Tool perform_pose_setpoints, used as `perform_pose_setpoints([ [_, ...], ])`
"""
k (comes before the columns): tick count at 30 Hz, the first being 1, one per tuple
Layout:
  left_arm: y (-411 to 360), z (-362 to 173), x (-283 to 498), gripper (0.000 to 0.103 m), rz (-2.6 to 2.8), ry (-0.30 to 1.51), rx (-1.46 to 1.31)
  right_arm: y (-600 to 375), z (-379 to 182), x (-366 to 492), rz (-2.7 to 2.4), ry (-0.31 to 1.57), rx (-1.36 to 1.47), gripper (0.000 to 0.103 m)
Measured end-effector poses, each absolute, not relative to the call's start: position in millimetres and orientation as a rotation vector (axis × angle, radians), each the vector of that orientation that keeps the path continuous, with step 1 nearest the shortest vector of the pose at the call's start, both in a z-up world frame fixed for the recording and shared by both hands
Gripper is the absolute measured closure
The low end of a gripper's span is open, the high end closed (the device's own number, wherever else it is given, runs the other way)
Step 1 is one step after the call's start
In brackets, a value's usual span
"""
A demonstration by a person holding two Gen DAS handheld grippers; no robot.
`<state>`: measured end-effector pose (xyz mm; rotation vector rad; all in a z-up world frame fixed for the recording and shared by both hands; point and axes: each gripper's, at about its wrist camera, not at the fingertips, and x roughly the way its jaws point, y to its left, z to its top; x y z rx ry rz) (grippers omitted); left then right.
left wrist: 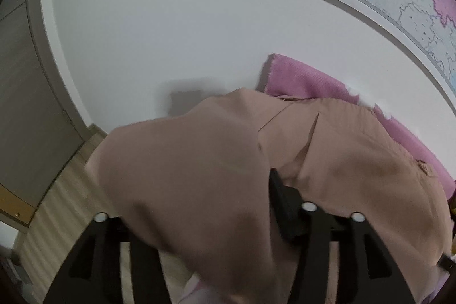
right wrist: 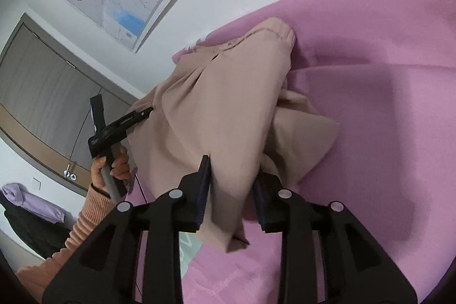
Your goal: Fold large clothes
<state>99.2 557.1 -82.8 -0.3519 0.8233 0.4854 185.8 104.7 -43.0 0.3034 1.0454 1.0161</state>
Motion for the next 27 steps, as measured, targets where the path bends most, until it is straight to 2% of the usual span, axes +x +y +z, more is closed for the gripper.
perform_pose_setpoints([
  [4,543.6,-72.5,73.0,0.041,0.516,0.788,-0.295,91.4,-30.3,181.5,0.979,1.005,0.276,0.068],
  [5,538.4,-68.9,63.8,0.036,0.527,0.778,-0.276,87.4,-28.1,180.0,0.963,0.992,0.264,0.067],
  [11,502.2,-38.1,21.7,0.034,0.511,0.676,-0.167,79.6,-2.6,169.4,0.914,0.878,0.205,0.067],
  [16,454.7,-29.5,22.7,0.031,0.353,0.676,-0.098,99.5,17.7,154.3,0.928,0.783,0.111,0.067],
  [18,438.6,-31.7,29.3,0.031,0.296,0.68,-0.096,114.3,13.1,155.1,0.94,0.809,0.07,0.063],
  [23,403.4,-62.1,55.7,0.029,0.226,0.779,-0.068,142.1,-28.5,168.9,0.925,0.971,0.023,0.064],
  [27,399.6,-75.3,58.8,0.029,0.252,0.8,-0.087,135.4,-25.4,164.7,0.934,0.955,0.03,0.062],
])
